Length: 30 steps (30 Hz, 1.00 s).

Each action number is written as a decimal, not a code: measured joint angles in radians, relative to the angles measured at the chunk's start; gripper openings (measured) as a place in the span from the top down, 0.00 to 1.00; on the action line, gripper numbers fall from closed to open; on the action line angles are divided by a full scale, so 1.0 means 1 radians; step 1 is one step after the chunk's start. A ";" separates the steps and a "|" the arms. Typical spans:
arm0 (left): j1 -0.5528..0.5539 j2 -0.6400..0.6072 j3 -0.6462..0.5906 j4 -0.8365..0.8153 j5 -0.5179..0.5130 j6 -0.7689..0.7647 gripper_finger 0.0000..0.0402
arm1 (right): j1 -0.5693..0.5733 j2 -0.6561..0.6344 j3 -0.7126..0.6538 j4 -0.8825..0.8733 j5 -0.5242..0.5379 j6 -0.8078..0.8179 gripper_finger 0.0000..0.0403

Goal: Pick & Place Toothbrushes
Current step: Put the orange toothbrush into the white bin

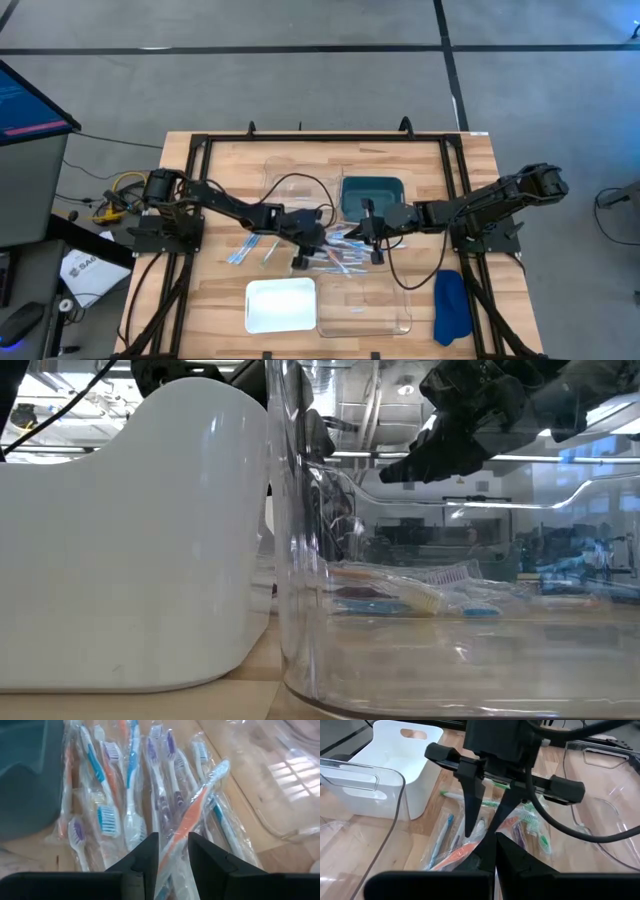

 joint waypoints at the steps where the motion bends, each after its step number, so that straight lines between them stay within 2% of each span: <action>1: 0.000 0.000 0.000 -0.001 0.000 0.000 0.75 | 0.000 0.000 0.000 0.000 0.000 0.000 1.00; 30: -0.005 0.000 0.000 -0.008 0.000 -0.021 0.75 | 0.000 0.000 0.000 -0.007 0.000 0.001 1.00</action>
